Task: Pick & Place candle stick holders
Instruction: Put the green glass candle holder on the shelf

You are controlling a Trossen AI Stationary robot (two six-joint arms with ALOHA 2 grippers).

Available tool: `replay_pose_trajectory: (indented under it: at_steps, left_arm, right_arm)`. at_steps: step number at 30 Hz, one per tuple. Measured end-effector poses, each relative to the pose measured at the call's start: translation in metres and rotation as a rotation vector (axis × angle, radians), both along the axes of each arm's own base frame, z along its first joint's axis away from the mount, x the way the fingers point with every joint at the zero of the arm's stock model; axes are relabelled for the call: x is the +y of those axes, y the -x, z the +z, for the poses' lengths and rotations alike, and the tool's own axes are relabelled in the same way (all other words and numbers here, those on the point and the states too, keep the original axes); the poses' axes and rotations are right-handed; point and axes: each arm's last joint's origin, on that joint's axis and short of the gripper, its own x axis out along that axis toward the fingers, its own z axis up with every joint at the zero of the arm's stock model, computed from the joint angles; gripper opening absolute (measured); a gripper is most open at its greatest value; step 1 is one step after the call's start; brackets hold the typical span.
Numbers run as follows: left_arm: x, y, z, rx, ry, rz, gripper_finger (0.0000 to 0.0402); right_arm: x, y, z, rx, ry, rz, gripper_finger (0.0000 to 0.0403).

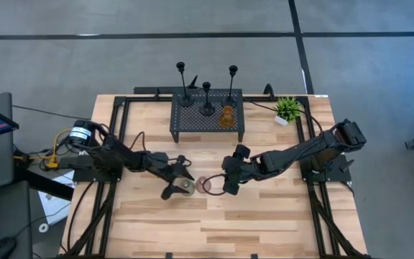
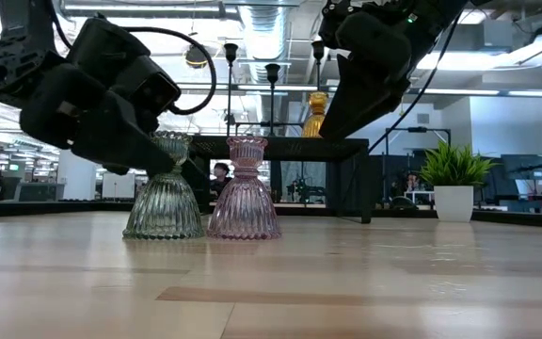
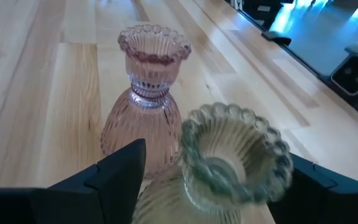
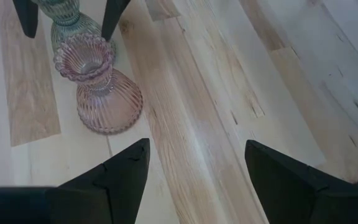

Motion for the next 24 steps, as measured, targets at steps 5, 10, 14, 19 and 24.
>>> replay_pose_trajectory:
  at_steps: [5,10,14,19,24]
  left_arm:
    - [-0.0004,-0.0025,0.0,0.013,0.029,0.007,0.0282]
    - [-0.0004,-0.0025,0.0001,0.012,0.029,0.007,0.0267]
    - [-0.0005,-0.0025,0.0001,0.012,0.029,0.006,0.0242]
    - [-0.0004,-0.0025,0.0001,0.013,0.029,0.007,0.0201]
    - [-0.0004,-0.0027,0.0011,0.005,0.03,0.007,0.0166]
  right_arm:
    - [0.0,0.0001,-0.0001,0.002,0.001,0.0,0.0255]
    - [0.0,0.0002,-0.0001,0.002,0.0,0.0,0.0255]
    - [0.0,0.0002,-0.0001,0.002,0.0,0.0,0.0255]
    - [0.0,0.0002,-0.0001,0.002,0.0,0.0,0.0255]
    - [0.0,0.0002,-0.0001,0.002,0.0,0.0,0.0255]
